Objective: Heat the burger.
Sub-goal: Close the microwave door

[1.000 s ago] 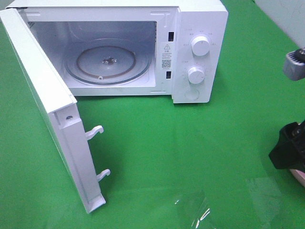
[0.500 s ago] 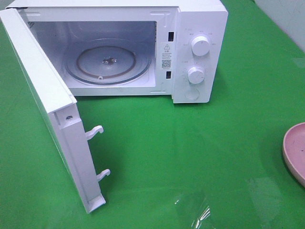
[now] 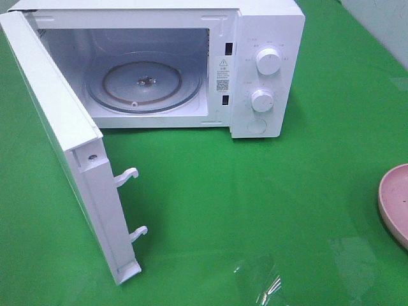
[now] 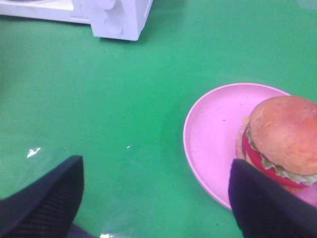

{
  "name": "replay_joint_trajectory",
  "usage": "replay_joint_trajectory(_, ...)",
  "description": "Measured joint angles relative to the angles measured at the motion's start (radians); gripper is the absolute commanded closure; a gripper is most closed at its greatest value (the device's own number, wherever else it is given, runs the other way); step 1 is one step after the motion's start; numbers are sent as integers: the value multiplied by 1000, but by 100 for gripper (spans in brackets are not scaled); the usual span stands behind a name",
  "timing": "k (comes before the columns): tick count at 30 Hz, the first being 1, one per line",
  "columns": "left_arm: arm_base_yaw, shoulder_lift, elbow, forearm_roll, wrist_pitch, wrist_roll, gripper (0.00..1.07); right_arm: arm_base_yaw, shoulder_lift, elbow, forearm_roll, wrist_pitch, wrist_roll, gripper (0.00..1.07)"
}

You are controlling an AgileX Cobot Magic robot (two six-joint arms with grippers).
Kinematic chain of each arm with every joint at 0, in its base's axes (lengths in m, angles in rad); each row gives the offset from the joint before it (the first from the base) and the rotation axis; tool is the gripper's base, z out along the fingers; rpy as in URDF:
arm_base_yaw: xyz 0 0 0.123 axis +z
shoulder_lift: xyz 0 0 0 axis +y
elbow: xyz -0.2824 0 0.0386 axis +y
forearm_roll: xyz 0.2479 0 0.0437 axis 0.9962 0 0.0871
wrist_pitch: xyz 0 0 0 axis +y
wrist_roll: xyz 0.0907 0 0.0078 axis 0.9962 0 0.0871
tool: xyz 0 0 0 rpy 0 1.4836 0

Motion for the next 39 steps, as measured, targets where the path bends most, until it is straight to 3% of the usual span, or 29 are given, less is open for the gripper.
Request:
replay_joint_trajectory(11,0,0,0,0,0,0,8,-84,-135,2,1,0,0,31)
replay_joint_trajectory(39,0,0,0,0,0,0,8,-86,-142,2,1,1,0,31)
